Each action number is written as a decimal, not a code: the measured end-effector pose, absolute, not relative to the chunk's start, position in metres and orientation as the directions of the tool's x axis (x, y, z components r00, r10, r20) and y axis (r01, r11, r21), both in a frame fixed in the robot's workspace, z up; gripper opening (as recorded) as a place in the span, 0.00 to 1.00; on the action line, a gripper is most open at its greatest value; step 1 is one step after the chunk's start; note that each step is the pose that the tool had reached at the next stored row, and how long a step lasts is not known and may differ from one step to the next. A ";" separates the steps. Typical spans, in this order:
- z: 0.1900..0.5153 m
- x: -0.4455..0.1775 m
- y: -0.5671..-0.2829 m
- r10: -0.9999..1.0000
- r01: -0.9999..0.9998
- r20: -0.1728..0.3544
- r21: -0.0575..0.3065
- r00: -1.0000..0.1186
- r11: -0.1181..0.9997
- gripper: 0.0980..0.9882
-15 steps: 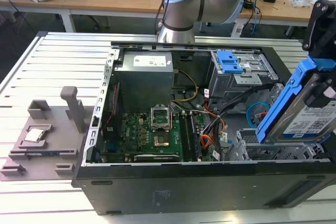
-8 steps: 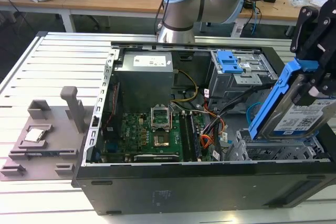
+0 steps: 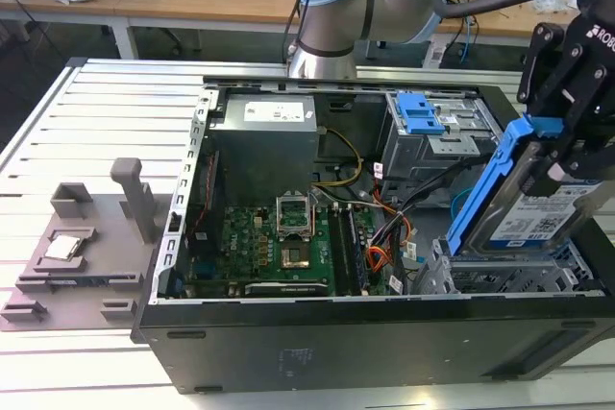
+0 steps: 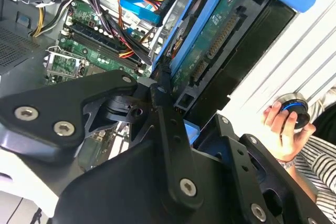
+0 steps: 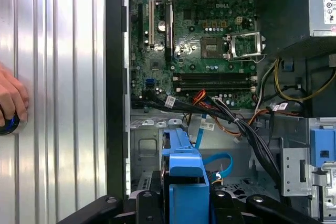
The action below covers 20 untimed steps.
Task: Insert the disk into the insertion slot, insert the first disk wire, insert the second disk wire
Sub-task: 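Insert the disk into the insertion slot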
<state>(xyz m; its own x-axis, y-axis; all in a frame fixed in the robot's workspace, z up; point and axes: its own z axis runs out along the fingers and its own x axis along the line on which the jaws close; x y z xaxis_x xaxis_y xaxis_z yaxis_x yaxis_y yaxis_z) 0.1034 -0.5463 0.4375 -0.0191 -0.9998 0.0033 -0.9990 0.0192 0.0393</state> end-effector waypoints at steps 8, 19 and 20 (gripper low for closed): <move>0.426 0.102 -0.544 -1.000 -0.999 0.003 0.039 -0.019 0.019 0.30; 0.411 0.102 -0.544 -1.000 -0.999 0.003 0.039 -0.019 0.019 0.30; 0.409 0.102 -0.544 -1.000 -0.999 0.003 0.039 -0.019 0.019 0.30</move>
<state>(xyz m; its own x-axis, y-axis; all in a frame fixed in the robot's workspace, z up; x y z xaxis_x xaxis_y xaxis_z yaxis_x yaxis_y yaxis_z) 0.1021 -0.5442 0.4095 -0.0193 -0.9998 0.0033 -0.9990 0.0194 0.0393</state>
